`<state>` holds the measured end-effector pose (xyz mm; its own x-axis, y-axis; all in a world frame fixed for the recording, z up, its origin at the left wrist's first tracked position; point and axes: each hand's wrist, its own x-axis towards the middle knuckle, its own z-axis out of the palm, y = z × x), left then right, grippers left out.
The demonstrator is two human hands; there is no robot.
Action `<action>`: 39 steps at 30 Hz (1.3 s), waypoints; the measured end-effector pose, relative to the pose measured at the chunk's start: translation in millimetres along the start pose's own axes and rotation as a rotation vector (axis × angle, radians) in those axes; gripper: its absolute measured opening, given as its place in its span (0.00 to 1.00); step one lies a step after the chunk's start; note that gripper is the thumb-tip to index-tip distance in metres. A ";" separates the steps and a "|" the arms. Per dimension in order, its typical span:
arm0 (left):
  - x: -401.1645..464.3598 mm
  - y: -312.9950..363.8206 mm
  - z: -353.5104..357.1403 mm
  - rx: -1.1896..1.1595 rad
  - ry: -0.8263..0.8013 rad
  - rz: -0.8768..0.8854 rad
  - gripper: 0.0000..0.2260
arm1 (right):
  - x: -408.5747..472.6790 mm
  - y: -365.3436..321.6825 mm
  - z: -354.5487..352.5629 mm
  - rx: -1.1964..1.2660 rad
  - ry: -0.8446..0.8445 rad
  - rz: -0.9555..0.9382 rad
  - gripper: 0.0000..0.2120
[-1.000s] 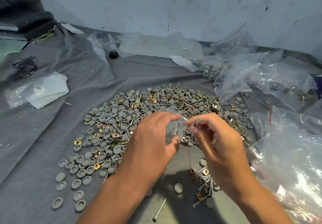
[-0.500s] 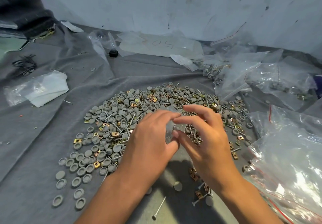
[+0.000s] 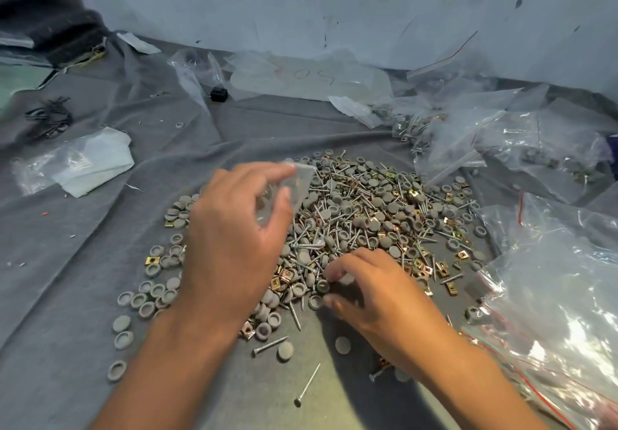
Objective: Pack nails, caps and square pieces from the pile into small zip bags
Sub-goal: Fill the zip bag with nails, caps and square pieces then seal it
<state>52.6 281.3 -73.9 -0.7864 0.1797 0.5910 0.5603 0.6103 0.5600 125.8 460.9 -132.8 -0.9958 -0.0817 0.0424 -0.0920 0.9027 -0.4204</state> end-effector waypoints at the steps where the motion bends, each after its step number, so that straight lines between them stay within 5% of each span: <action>1: -1.6 0.7 3.3 0.008 -0.072 -0.001 0.13 | 0.3 -1.3 3.5 -0.027 -0.011 -0.006 0.15; 5: -4.1 0.5 10.8 -0.009 -0.220 -0.006 0.16 | 0.1 -7.6 11.1 -0.075 -0.004 -0.003 0.22; 16: -4.9 -1.2 12.9 -0.045 -0.213 -0.039 0.19 | -7.4 -22.3 -0.4 0.013 -0.108 -0.028 0.09; 25: -8.9 2.4 20.7 -0.051 -0.307 -0.014 0.19 | -3.9 -16.3 4.5 -0.060 -0.020 -0.138 0.13; 32: -9.0 1.3 21.6 0.002 -0.380 0.044 0.23 | 1.6 -12.7 -24.2 0.130 0.715 -0.240 0.07; 39: -10.6 3.6 22.0 0.020 -0.399 0.082 0.25 | 6.1 -15.4 -20.0 0.060 0.731 -0.225 0.06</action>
<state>57.2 298.5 -90.9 -0.7806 0.5113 0.3595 0.6234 0.5953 0.5069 121.2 454.9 -108.0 -0.6986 0.0581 0.7131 -0.3133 0.8713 -0.3778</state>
